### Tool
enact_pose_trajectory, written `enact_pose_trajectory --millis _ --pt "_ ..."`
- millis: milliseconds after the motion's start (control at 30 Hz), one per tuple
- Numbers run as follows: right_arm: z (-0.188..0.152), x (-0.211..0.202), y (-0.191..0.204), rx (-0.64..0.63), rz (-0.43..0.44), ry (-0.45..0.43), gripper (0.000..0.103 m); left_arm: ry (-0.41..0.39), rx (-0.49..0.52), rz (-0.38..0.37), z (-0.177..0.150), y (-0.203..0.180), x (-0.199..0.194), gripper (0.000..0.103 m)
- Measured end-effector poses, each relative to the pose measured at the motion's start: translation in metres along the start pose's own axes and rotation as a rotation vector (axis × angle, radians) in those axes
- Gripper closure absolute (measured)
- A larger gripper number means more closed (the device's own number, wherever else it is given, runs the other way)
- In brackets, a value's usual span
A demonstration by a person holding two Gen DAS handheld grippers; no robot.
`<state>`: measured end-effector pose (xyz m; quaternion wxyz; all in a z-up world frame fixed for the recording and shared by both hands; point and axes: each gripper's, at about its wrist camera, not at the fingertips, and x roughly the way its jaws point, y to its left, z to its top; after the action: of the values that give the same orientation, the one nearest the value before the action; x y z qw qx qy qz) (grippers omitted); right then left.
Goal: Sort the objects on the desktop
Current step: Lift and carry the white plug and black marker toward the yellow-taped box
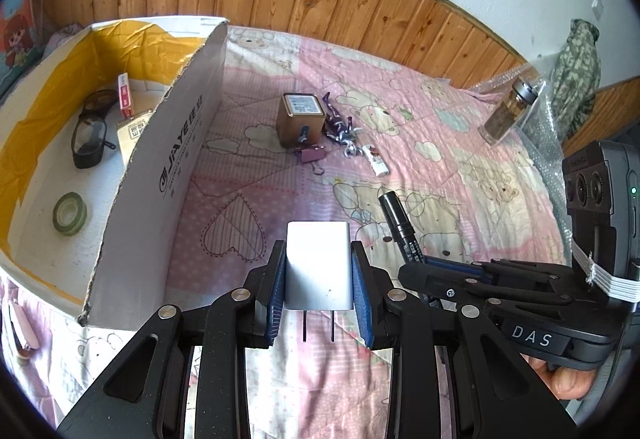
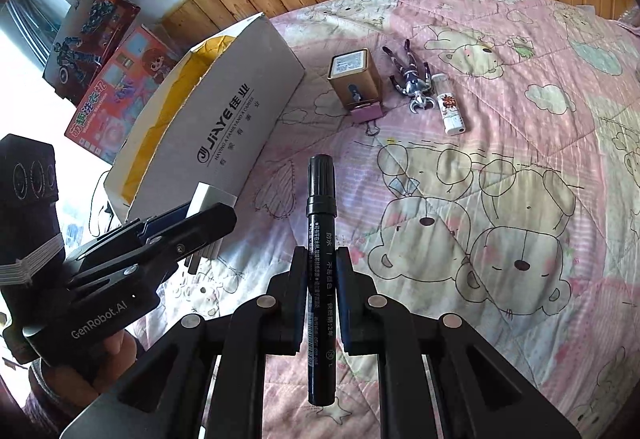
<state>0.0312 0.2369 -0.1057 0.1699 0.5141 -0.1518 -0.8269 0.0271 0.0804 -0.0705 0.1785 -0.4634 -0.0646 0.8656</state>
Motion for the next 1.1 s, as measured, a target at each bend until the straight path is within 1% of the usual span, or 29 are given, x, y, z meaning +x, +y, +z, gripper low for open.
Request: enact_pose_trajectory --millis 200,433,733,1100 --pt "-0.001 -0.004 0.017 -0.014 0.016 -0.009 0.089 -0.029 -0.026 -0.001 -0.002 0.009 -0.020 0.072" --pt "0.006 -0.007 0.044 -0.046 0.040 -0.020 0.089 -0.068 -0.034 0.058 0.005 0.021 -0.040 0.072" --pt "0.019 -0.008 0.081 -0.107 0.067 -0.033 0.089 -0.100 -0.055 0.099 0.017 0.047 -0.060 0.072" --pt "0.038 -0.006 0.115 -0.154 0.090 -0.042 0.089 -0.115 -0.083 0.105 0.025 0.075 -0.074 0.072"
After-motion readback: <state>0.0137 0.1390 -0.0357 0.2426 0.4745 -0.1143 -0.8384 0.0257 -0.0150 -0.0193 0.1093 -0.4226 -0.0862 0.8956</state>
